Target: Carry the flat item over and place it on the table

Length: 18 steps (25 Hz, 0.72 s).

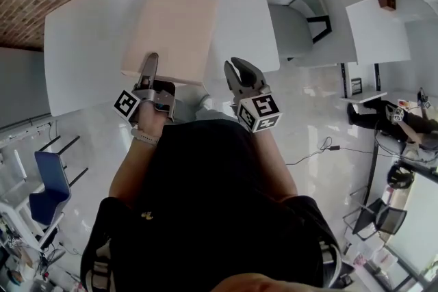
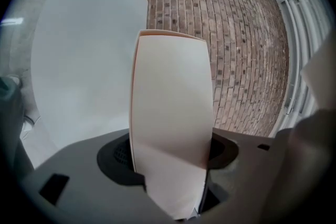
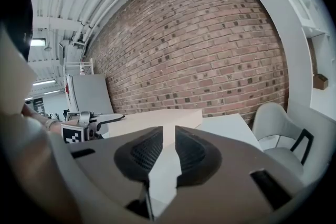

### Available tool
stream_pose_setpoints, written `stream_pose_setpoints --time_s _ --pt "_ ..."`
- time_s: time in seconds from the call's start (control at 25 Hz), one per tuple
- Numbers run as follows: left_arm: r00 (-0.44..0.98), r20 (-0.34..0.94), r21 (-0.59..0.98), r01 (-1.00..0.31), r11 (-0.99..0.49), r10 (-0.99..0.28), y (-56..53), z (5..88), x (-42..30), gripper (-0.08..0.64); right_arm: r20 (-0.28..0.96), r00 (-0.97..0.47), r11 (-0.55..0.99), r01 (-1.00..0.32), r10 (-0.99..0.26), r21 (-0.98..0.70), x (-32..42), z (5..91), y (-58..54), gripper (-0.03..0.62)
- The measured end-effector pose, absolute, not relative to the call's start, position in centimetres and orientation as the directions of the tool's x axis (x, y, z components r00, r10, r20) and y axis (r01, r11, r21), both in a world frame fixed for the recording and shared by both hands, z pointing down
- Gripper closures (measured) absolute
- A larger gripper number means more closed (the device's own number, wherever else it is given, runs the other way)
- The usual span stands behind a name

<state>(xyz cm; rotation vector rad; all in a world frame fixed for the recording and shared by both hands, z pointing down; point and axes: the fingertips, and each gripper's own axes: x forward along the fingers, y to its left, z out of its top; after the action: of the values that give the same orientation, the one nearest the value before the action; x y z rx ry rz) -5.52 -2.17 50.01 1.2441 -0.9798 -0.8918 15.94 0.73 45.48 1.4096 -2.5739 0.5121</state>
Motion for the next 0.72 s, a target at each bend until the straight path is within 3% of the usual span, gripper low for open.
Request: stream_pose_setpoints --time_s 0.72 --pt "0.318 0.221 0.971 0.021 0.240 -0.922 -12.0 56.7 -7.1 0.279 0.428 -0.559 0.522 -0.826 -0.710 -0.213 13.4 48.7 -8.3 0.503"
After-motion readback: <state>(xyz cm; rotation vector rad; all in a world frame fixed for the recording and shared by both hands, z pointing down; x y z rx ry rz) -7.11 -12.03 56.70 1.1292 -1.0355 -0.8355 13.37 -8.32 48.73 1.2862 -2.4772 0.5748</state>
